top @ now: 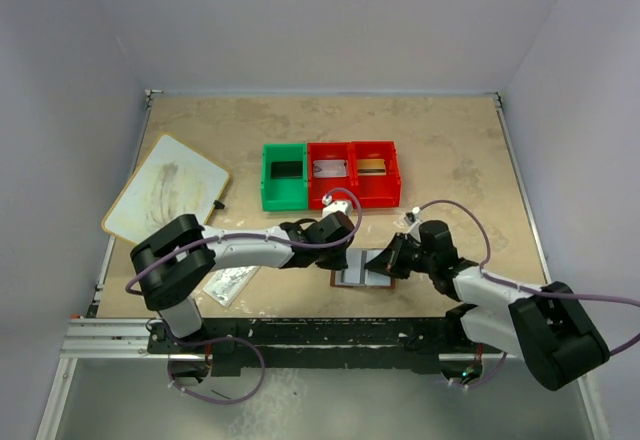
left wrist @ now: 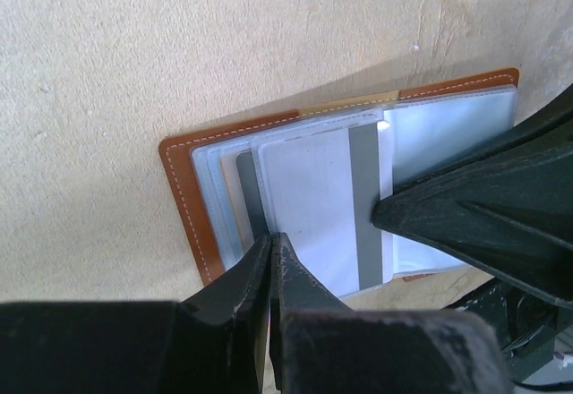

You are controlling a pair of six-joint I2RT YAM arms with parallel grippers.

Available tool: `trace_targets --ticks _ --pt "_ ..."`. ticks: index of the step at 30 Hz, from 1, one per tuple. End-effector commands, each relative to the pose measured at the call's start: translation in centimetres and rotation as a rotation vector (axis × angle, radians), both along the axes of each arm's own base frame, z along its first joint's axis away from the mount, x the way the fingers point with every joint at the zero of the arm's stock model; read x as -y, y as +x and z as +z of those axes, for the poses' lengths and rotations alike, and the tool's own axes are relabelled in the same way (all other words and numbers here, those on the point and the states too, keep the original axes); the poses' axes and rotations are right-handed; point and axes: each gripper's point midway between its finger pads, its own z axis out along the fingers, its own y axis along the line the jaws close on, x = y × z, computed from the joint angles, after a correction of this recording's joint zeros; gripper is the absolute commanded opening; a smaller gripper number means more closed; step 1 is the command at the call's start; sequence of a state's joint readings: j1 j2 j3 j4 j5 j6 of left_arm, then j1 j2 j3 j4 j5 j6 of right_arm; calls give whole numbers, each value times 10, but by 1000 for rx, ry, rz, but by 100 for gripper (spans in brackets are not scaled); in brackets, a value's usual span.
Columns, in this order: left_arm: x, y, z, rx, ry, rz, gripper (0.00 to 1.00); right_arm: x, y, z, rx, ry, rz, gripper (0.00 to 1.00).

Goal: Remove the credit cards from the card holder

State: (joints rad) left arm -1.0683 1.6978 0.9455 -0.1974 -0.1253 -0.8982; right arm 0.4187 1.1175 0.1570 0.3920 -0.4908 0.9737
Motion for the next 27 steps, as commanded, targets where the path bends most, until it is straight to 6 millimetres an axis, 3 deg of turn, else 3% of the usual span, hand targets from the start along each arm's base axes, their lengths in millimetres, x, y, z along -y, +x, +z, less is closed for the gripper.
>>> trace_targets --ticks 1,9,15,27 --pt "-47 -7 -42 -30 231 27 0 8 6 5 24 -3 5 0" --pt "-48 -6 -44 -29 244 29 0 9 5 10 42 29 51 3" --pt "-46 -6 -45 -28 244 25 0 15 5 2 25 11 37 18" --pt "-40 -7 -43 -28 234 17 0 9 6 1 13 58 63 19"
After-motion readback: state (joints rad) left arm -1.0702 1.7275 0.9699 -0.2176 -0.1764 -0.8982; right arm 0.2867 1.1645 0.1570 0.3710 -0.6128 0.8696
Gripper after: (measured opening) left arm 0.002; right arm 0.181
